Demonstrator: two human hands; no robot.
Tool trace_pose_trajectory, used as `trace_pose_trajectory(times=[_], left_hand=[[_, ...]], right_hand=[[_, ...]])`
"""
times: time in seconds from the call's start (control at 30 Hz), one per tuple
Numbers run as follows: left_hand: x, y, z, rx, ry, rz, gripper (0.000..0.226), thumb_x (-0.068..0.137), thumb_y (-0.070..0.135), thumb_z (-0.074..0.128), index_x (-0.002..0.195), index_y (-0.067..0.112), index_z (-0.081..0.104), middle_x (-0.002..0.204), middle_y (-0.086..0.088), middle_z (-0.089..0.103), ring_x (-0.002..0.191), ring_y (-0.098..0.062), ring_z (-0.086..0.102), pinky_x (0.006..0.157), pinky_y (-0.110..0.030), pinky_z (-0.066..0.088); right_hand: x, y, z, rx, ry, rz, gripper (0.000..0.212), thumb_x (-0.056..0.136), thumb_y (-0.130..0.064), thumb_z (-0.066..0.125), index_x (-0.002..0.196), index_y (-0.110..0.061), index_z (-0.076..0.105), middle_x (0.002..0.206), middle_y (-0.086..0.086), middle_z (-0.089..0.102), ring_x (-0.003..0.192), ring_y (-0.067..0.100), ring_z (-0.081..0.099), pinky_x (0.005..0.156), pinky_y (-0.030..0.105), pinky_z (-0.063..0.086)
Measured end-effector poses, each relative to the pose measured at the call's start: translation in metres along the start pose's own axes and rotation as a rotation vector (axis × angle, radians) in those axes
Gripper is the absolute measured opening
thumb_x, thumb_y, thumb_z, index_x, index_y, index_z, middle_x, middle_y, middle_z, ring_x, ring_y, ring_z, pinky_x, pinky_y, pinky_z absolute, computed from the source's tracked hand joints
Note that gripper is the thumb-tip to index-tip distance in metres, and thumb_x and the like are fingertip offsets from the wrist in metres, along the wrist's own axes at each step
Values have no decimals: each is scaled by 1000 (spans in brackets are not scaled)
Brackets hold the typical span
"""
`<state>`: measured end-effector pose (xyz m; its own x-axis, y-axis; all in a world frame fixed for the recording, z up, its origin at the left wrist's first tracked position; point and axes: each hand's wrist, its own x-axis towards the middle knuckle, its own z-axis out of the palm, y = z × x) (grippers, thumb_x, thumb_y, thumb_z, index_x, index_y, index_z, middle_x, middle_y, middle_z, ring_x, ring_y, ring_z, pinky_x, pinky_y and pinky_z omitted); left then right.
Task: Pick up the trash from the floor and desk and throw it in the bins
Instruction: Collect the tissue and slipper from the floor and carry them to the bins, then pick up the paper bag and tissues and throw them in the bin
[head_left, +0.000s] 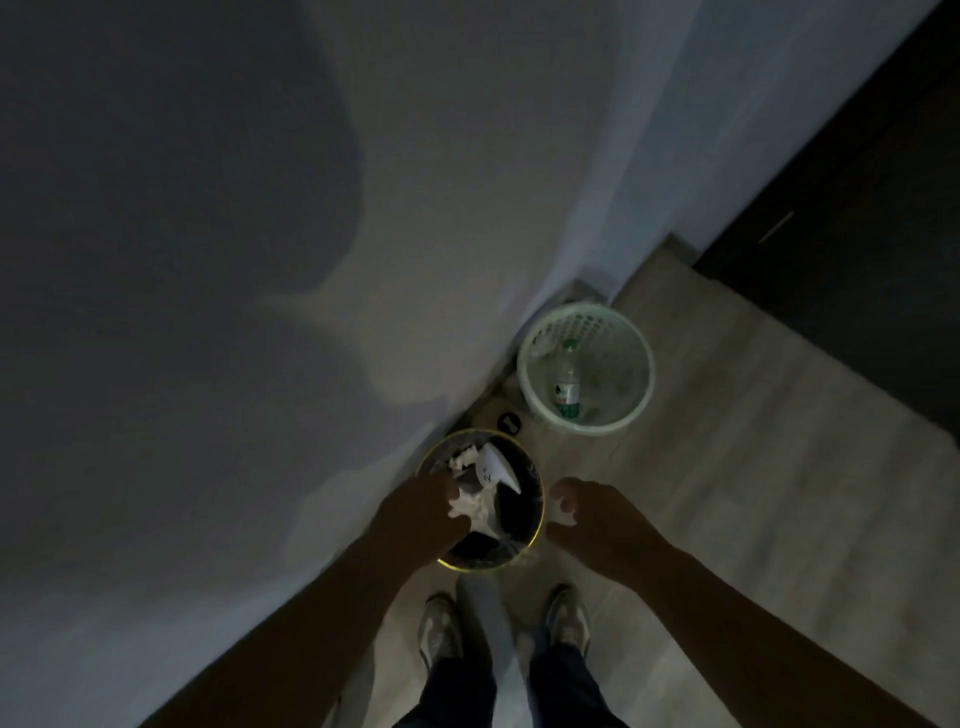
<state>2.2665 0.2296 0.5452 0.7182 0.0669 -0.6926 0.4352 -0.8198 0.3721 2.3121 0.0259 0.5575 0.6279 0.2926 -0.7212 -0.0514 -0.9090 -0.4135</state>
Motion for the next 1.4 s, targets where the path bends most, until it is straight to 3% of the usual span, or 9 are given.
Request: trace_pose_trajectory(times=[0.17,0.23,0.37,0.47,0.6,0.77,1.03,1.2,1.4], left_hand=[[-71,50,-83,29,129,142,30,87,40,56,103,15,59,94,0,62,102,-23,61,84,-29,47],[-104,65,-112,-44,235,233,36,86,36,63,109,8,60,104,-9,64,103,-25,60,90,-31,45],[-172,97,-161,-88,372,331,39,85,27,68,119,11,57,112,-4,59,106,-19,57,93,-22,42],[-224,125,-195,-36,478,366,44,86,32,68,125,17,54,119,2,58,108,-14,54,94,-22,42],[-293,162,-234,34,697,377,44,85,38,66,125,25,54,118,9,58,104,-5,54,82,-11,38],[-382,216,-268,75,965,383,33,84,37,66,115,28,57,109,15,60,98,-4,58,85,-16,44],[-522,200,-261,38,1326,134,36,83,51,59,117,39,54,107,26,59,97,9,55,87,-18,48],[-605,172,-232,42,1492,-54,40,82,53,58,119,38,54,111,25,59,100,8,55,89,-21,50],[-705,133,-175,62,1678,-319,43,79,54,56,118,38,54,111,25,58,99,6,56,88,-26,52]], right_hand=[[-75,-48,-81,-40,211,-178,44,83,-27,68,122,-10,59,118,9,62,111,23,57,93,33,46],[-108,-65,-112,-87,290,-256,48,84,-33,68,128,-17,57,126,3,60,117,18,55,96,25,42],[-176,-96,-172,-178,368,-439,51,85,-34,68,132,-20,53,133,0,55,124,15,49,103,21,36],[-228,-117,-220,-242,432,-562,49,88,-35,65,133,-22,51,130,-5,53,119,9,49,96,13,32],[-294,-140,-279,-269,539,-727,47,86,-39,66,130,-26,54,125,-8,58,111,6,52,98,20,40],[-364,-165,-329,-325,669,-970,42,85,-43,65,125,-33,57,115,-16,59,105,1,53,92,19,42],[-441,-246,-327,-363,621,-1370,34,82,-45,62,116,-38,60,107,-27,59,102,-8,52,90,14,42],[-489,-299,-285,-373,522,-1601,36,83,-39,64,118,-33,62,109,-25,59,104,-9,51,89,2,35],[-556,-349,-209,-370,396,-1854,39,83,-42,63,122,-35,60,116,-26,58,110,-10,49,92,6,36]])
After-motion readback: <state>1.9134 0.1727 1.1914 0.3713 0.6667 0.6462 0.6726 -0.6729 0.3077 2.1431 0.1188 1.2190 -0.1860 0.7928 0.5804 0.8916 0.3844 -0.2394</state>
